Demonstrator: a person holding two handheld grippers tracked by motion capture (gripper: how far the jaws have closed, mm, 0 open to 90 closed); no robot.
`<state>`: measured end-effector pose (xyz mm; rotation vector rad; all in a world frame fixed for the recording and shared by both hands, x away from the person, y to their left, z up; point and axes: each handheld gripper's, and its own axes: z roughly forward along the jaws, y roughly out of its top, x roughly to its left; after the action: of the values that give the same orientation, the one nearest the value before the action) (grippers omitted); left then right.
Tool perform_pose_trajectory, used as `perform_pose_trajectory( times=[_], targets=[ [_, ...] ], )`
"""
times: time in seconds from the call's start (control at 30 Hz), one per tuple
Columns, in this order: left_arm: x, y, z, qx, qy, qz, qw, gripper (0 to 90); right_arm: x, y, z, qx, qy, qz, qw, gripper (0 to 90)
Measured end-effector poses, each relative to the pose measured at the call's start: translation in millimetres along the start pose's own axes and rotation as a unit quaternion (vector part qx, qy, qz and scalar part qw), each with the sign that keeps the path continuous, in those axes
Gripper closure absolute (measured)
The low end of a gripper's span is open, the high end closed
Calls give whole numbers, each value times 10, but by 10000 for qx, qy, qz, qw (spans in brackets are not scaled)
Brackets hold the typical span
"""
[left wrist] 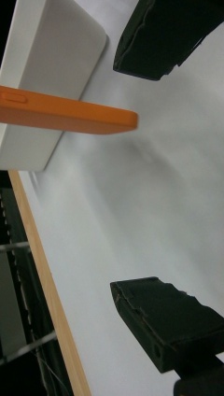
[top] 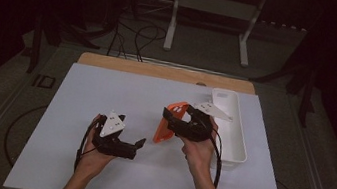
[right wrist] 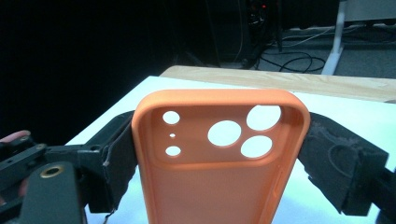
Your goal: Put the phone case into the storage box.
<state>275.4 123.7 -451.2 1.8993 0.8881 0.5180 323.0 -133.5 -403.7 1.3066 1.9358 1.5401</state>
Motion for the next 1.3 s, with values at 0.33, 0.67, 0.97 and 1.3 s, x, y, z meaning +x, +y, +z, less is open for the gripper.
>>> perform_pose_trajectory(
  times=[0.33, 0.67, 0.97, 1.3],
  targets=[
    [123, -101, -105, -31, 110, -69, 9999, 4, -96, 43, 34, -15, -114, -10, 9999, 166],
    [230, -227, -222, -29, 190, -153, 9997, 4, -210, 65, 59, -12, -199, 57, 9998, 166],
    [301, -303, -311, -59, 291, -217, 9993, 4, -280, 79, 76, 21, -289, 72, 9996, 166],
    [387, -425, -389, 13, 365, -295, 9989, 4, -326, 139, 65, 10, -346, 44, 9994, 166]
  ],
)
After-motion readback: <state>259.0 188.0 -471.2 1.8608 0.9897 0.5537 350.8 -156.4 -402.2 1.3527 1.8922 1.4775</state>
